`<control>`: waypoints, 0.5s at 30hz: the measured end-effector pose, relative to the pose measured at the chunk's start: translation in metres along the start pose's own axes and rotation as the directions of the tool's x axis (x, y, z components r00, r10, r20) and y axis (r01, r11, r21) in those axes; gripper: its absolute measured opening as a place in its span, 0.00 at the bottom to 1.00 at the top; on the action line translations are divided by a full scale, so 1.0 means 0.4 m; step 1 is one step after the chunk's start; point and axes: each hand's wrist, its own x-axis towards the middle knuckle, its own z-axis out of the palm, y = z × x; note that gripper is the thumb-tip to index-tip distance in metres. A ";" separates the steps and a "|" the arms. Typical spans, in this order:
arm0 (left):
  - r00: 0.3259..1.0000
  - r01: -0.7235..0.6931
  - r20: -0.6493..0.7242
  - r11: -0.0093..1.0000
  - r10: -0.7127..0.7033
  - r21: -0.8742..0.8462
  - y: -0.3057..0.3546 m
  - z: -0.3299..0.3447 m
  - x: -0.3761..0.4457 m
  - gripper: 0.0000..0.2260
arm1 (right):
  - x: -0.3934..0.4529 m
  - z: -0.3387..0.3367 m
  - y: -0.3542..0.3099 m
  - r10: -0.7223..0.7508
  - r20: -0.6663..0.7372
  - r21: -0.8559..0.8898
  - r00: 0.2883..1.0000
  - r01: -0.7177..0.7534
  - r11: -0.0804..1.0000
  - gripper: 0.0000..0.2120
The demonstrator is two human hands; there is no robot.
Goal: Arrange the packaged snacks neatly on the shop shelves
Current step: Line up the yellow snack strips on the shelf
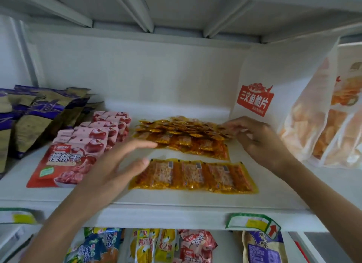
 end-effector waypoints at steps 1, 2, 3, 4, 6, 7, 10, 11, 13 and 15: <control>1.000 0.000 0.028 1.000 0.000 0.031 0.003 0.003 -0.001 0.19 | 0.026 0.009 0.003 -0.013 0.040 -0.053 0.999 0.015 0.998 0.13; 0.999 -0.010 0.053 0.997 0.007 0.071 0.004 0.004 0.001 0.20 | 0.053 0.019 0.003 -0.017 0.082 -0.088 0.997 0.024 0.996 0.13; 0.997 -0.018 0.074 0.993 0.010 0.120 0.006 0.006 0.002 0.22 | 0.080 0.031 0.003 -0.014 0.138 -0.100 0.990 0.028 0.995 0.15; 0.996 -0.022 0.085 0.984 0.007 0.176 0.009 0.008 0.003 0.23 | 0.105 0.044 0.002 -0.008 0.205 -0.109 0.979 0.031 0.994 0.20; 0.995 -0.029 0.096 0.957 0.002 0.288 0.013 0.012 0.007 0.24 | 0.149 0.069 -0.004 0.019 0.331 -0.224 0.943 0.059 0.973 0.30; 0.994 -0.030 0.110 0.946 -0.006 0.324 0.018 0.014 0.010 0.25 | 0.165 0.081 -0.005 0.033 0.363 -0.293 0.931 0.080 0.953 0.33; 0.988 -0.033 0.154 0.916 -0.032 0.400 0.021 0.016 0.017 0.27 | 0.175 0.102 0.004 0.023 0.385 -0.401 0.923 0.145 0.905 0.36; 0.987 -0.035 0.156 0.913 -0.032 0.408 0.022 0.014 0.019 0.28 | 0.169 0.103 0.009 0.001 0.385 -0.424 0.923 0.176 0.888 0.35; 0.988 -0.044 0.151 0.919 -0.017 0.392 0.024 0.015 0.022 0.29 | 0.166 0.102 0.032 -0.070 0.364 -0.451 0.929 0.242 0.859 0.29; 0.989 -0.052 0.147 0.919 -0.006 0.391 0.022 0.018 0.022 0.29 | 0.164 0.098 0.049 -0.155 0.320 -0.461 0.935 0.296 0.837 0.19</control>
